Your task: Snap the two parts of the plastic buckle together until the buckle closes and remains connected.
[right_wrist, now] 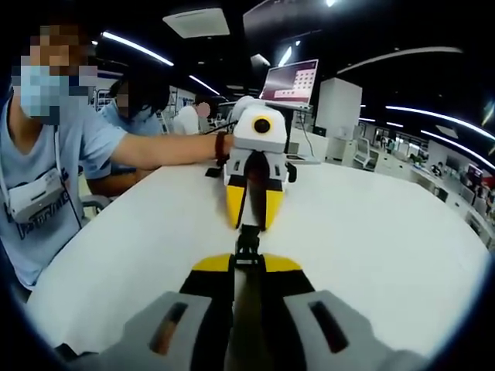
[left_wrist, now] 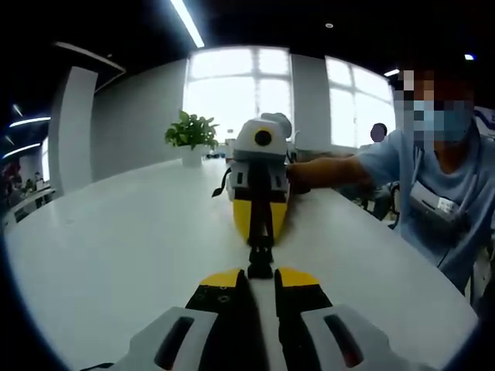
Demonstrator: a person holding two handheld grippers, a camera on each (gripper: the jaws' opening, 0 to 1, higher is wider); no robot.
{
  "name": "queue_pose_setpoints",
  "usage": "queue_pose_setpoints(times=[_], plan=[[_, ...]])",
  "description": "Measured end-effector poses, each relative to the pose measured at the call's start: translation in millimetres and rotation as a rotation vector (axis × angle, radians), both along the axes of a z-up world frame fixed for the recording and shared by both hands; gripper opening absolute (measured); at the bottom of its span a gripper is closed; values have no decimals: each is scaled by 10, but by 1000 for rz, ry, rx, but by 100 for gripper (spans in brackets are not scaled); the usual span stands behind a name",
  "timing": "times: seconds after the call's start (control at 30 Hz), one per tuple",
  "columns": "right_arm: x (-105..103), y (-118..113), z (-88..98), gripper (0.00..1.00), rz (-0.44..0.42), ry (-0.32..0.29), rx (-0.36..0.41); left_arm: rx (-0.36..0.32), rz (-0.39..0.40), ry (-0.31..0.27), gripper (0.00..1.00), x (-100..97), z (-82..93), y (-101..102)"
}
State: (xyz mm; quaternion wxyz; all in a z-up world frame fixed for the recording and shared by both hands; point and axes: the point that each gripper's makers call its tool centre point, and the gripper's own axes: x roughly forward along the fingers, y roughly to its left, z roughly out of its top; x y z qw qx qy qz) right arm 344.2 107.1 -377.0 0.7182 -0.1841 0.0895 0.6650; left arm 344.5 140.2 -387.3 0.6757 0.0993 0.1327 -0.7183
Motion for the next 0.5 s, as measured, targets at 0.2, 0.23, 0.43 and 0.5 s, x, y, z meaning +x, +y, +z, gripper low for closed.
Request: queue_pose_setpoints(times=[0.2, 0.23, 0.43, 0.5], plan=[[-6, 2, -8, 13, 1, -2, -4, 1, -4, 1, 12, 10, 3, 10], [-2, 0, -5, 13, 0, -1, -2, 2, -2, 4, 12, 11, 3, 9], [-6, 2, 5, 13, 4, 0, 3, 4, 2, 8, 12, 14, 1, 3], [-5, 2, 4, 13, 5, 0, 2, 4, 3, 9, 12, 22, 4, 2]])
